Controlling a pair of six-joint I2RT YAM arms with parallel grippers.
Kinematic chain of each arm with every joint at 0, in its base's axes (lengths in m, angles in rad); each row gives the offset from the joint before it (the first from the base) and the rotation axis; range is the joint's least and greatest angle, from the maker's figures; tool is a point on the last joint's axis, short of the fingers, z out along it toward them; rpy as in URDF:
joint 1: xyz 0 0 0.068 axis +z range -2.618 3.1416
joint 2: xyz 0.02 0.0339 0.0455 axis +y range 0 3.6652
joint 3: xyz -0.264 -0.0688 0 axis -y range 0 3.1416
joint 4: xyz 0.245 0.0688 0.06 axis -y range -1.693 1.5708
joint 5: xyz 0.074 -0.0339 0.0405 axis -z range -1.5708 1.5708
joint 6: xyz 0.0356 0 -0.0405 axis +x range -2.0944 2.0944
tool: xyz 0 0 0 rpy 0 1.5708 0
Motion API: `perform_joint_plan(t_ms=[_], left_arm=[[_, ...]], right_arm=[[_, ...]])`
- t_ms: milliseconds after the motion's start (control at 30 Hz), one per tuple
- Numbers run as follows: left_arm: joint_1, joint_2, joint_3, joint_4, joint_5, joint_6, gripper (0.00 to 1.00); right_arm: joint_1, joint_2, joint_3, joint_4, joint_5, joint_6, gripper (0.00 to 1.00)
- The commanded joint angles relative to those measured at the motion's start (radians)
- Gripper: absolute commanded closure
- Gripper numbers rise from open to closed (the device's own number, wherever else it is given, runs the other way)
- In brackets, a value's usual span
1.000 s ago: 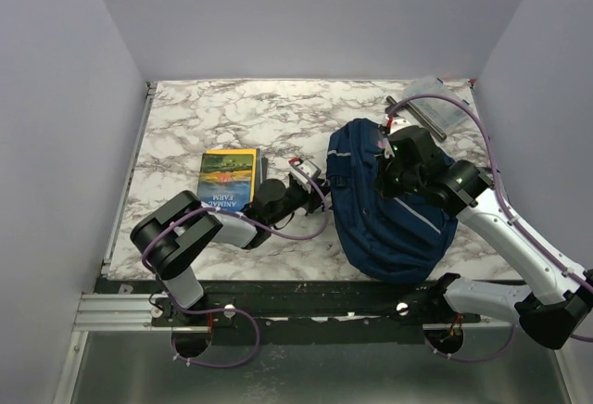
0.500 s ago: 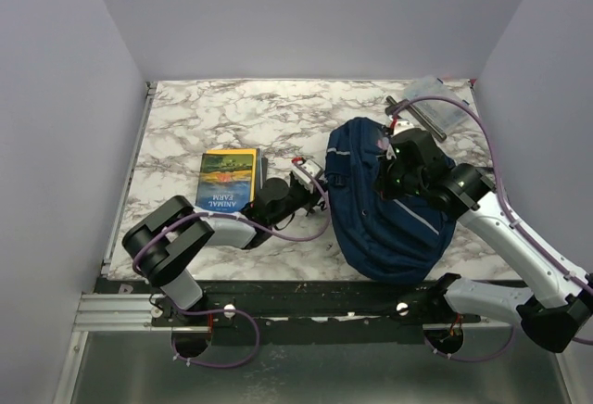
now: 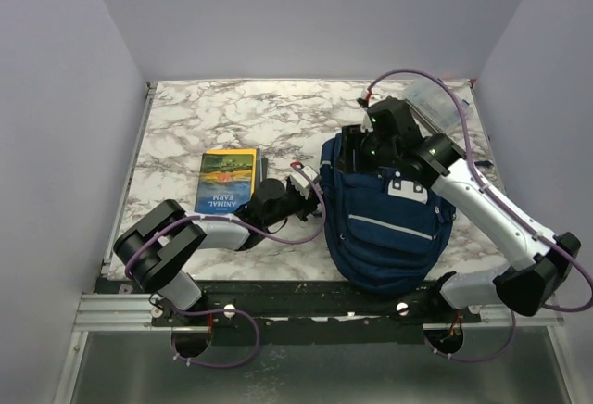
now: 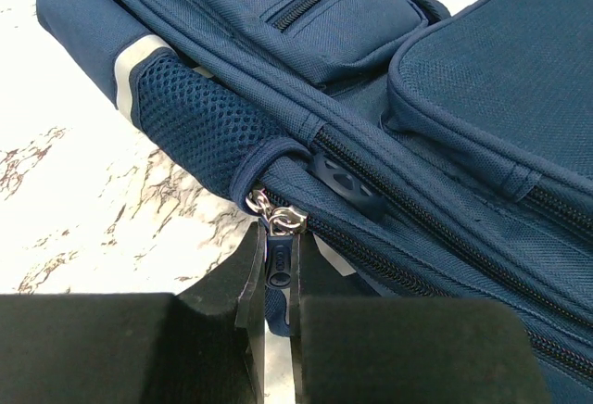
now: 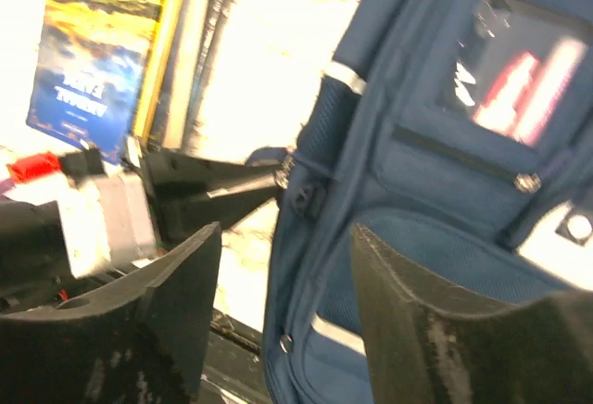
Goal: Pack the student bag
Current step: Unzip the student bag at the center of the board.
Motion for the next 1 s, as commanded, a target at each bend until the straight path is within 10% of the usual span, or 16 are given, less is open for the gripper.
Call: perform_joint_plan(t_ms=[0,333,733,967], left_arm=[[0.022,-0.012,0.012,0.073,0.057,-0.024,1.00],[0.043,0.005,0.005,0.108,0.067,-0.043,1.00],[0.051,0.007,0.005,0.116,0.084,-0.055,1.00],[0.052,0.052,0.029,0.115,0.101,-0.101,1.00]], right_arm=[[-0.005,0.141,0.075,0.085,-0.122,-0.067,0.37],[-0.006,0.409,0.100,0.067,-0.117,0.273,0.43],[-0.003,0.503,0.031,0.109,0.143,0.297,0.44],[-0.003,0.581,0.098,0.175,0.189,0.405,0.99]])
